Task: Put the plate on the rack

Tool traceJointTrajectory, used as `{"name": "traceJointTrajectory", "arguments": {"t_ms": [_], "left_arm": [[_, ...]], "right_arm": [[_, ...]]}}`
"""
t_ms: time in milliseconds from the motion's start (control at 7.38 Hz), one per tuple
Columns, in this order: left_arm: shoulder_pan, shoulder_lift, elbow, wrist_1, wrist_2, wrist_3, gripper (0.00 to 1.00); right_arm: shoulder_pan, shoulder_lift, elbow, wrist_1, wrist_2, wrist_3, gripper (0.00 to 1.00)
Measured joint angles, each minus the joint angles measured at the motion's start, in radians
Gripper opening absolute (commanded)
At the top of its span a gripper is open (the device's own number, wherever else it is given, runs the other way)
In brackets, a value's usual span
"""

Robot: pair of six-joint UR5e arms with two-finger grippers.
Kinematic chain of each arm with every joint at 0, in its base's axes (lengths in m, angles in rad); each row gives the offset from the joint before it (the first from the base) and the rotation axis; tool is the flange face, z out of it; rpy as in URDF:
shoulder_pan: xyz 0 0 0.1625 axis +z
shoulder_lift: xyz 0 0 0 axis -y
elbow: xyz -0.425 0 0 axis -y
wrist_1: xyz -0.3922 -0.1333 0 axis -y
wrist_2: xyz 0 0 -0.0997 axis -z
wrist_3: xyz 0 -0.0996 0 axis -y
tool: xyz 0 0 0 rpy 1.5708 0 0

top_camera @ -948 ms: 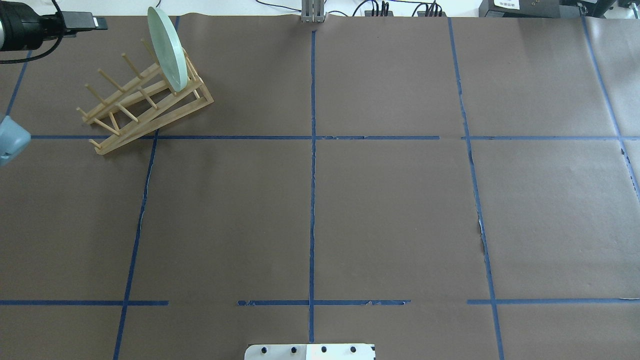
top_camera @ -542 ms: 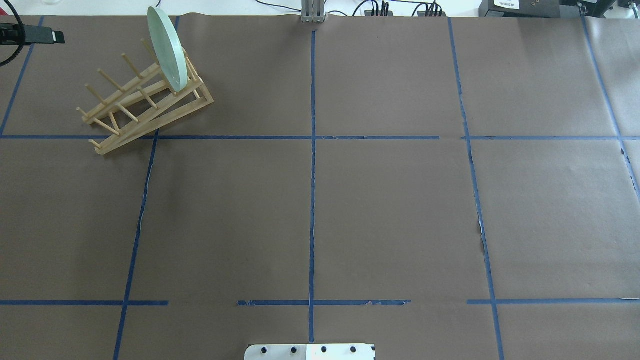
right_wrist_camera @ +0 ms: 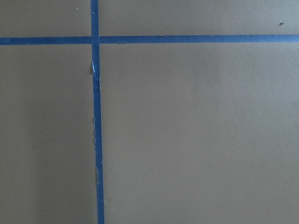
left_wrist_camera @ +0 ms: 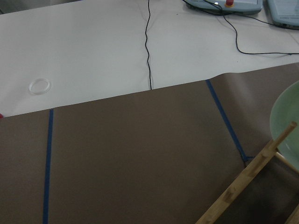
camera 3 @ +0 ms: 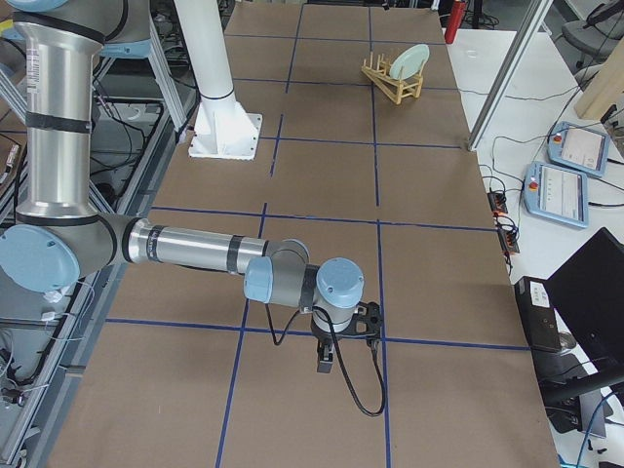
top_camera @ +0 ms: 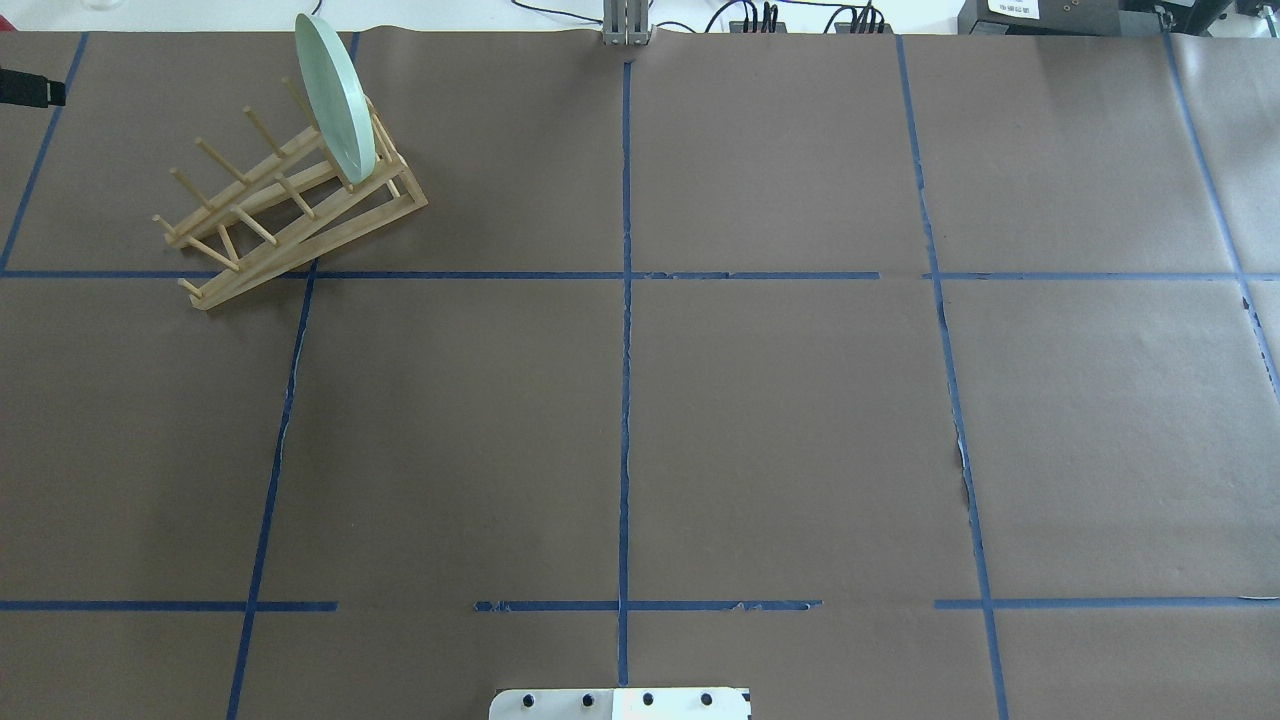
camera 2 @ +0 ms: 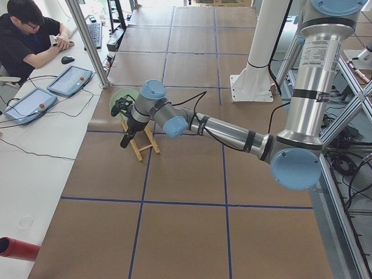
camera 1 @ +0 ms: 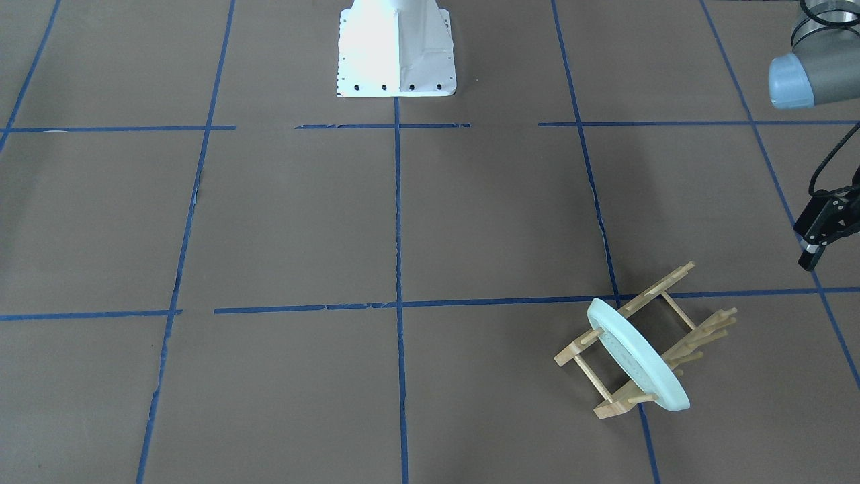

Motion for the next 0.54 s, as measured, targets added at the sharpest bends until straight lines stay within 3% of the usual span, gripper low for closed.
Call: {"name": "traceJointTrajectory", "arguments": {"t_ms": [271,542], "left_arm": [[-0.091,0.009,0.027,0.151,-0.112,0.191,1.00],[-0.138,0.017,0.102,0.267,-0.192,0.237,1.00]], "right_arm": [[0.000,0.000,0.000,0.000,0.000,0.000,1.00],[0.000,0.000,0.000,-0.001,0.000,0.000,1.00]]}}
